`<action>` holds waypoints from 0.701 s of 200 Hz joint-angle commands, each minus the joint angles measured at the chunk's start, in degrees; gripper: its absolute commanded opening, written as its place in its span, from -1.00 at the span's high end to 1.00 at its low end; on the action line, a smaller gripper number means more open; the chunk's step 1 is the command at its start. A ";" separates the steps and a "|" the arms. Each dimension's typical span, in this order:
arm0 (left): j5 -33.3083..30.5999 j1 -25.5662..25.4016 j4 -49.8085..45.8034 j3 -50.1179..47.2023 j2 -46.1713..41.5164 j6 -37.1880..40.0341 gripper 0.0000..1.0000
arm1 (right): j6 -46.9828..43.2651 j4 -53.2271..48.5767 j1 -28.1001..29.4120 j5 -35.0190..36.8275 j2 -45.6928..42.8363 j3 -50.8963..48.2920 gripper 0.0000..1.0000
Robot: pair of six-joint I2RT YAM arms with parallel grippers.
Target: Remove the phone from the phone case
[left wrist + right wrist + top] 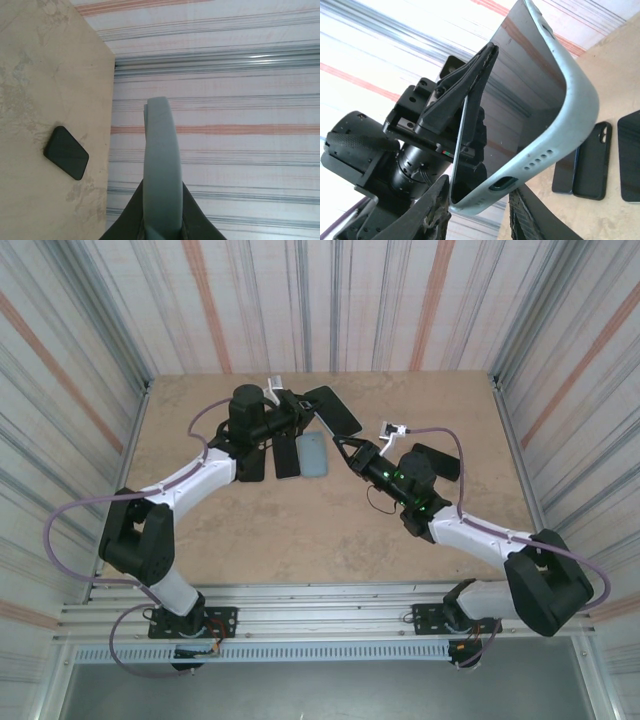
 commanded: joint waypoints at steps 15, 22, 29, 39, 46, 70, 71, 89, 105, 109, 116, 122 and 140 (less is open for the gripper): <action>-0.75 -0.29 4.84 -0.31 -4.24 -2.57 0.79 | 2.10 3.71 -0.24 -1.31 1.91 1.81 0.43; -0.85 -0.24 4.91 -0.32 -4.29 -2.75 0.79 | 2.22 3.98 -0.29 -1.36 2.08 1.91 0.44; -0.82 -0.24 5.06 -0.33 -4.29 -3.09 0.79 | 2.31 4.24 -0.35 -1.53 2.36 1.88 0.45; -0.86 -0.24 5.47 -0.36 -4.29 -3.64 0.80 | 2.41 4.52 -0.46 -1.75 2.70 1.95 0.48; -0.86 -0.24 5.91 -0.55 -4.36 -4.09 0.80 | 2.43 4.65 -0.68 -1.95 2.89 2.02 0.51; -1.03 -0.24 6.77 -0.75 -4.63 -5.92 0.80 | 2.32 4.61 -1.23 -3.00 3.53 2.30 0.59; -1.03 -0.24 6.77 -0.75 -4.63 -6.00 0.80 | 2.27 4.61 -1.25 -3.02 3.55 2.30 0.59; -0.53 -0.24 7.20 -0.34 -4.67 -7.68 0.80 | 2.18 4.27 -1.68 -3.29 3.79 1.98 0.62; 0.09 -0.24 7.73 0.03 -4.88 -9.13 0.81 | 1.44 3.30 -2.22 -3.86 3.93 1.95 0.67; 0.18 -0.24 7.81 0.12 -5.02 -9.41 0.81 | 1.08 2.93 -2.32 -4.10 3.92 2.05 0.69; 0.16 -0.24 7.91 0.15 -5.28 -10.14 0.81 | 0.72 2.08 -2.51 -4.51 4.01 2.20 0.70; 0.15 -0.24 7.99 0.22 -5.50 -10.59 0.81 | 0.69 1.46 -2.67 -4.81 4.06 2.29 0.72; 0.57 -0.24 8.18 0.58 -6.15 -11.87 0.82 | -2.32 -0.07 -3.35 -5.49 4.21 2.28 0.75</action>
